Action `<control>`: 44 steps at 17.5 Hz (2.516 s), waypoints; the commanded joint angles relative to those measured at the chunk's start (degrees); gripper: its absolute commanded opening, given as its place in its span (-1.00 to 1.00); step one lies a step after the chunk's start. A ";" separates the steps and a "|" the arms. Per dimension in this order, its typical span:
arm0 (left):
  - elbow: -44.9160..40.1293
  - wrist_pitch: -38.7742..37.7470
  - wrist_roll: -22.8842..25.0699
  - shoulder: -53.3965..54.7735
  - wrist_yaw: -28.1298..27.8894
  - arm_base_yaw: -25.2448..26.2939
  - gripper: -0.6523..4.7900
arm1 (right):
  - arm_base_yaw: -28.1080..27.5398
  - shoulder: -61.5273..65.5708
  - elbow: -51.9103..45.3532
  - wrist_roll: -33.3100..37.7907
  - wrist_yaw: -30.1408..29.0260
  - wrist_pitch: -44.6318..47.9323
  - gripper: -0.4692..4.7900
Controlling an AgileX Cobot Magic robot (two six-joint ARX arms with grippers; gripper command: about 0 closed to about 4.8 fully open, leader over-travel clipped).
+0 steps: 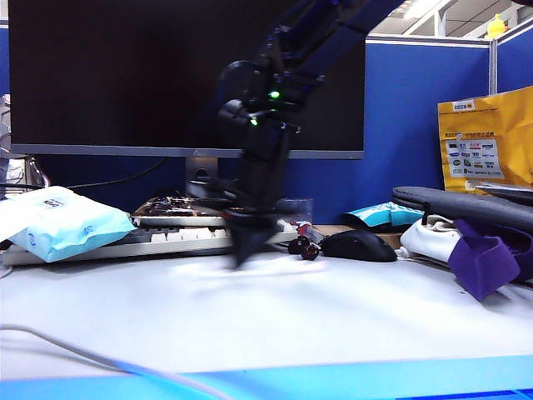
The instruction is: Use the wet wipes on the table to wipe the cherry juice off the table, then put the wipes back on the table.
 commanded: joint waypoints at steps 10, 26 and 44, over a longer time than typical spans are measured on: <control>-0.33 -0.61 0.02 -0.17 0.17 0.02 -0.78 | 2.08 2.23 -1.38 -10.12 -31.93 -13.31 -0.83; -0.33 -0.61 0.02 -0.17 0.17 0.02 -0.78 | -2.60 2.27 -1.44 -3.13 -23.89 9.84 -0.83; -0.33 -0.61 0.02 -0.17 0.15 0.02 -0.78 | 7.02 2.27 -1.38 -6.12 -11.06 16.76 -0.83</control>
